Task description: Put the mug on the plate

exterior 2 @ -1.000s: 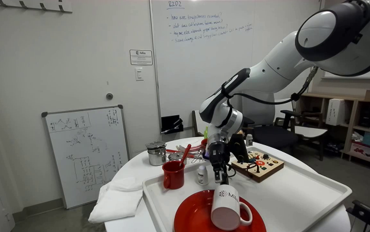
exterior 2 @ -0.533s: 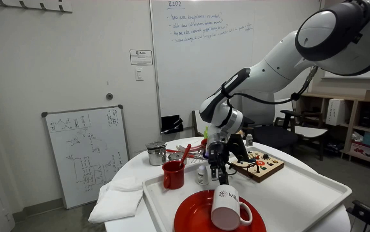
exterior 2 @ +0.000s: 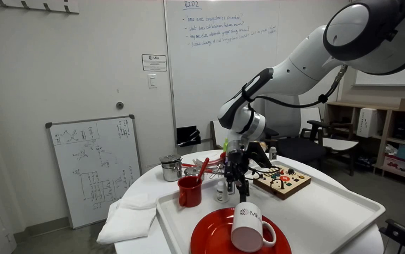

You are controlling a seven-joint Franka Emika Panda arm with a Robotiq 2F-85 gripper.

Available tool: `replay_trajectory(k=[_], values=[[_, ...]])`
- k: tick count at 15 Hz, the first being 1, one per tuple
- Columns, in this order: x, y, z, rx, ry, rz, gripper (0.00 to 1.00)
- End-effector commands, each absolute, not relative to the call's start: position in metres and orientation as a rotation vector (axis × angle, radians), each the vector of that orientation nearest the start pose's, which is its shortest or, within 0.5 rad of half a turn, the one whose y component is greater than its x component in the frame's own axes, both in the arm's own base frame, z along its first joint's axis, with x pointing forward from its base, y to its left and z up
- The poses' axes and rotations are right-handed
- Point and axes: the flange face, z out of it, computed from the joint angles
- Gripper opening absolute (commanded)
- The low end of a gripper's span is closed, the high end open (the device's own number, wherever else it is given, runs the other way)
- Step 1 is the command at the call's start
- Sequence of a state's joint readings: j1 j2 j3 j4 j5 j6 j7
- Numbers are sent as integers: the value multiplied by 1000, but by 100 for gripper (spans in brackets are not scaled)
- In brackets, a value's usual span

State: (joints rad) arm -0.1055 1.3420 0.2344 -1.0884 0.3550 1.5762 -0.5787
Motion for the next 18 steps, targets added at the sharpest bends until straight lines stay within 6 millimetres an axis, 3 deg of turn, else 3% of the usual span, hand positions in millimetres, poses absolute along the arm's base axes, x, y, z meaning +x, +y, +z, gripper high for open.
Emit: replay_trajectory(k=[1,8,12,18], values=[[633,86,-4,-2282,-516,787,100],[642,64,27,-2452,-477,714,100],[648,52,62,-2653,-438,570,100],[662,62,119,-2900,-362,232,100]])
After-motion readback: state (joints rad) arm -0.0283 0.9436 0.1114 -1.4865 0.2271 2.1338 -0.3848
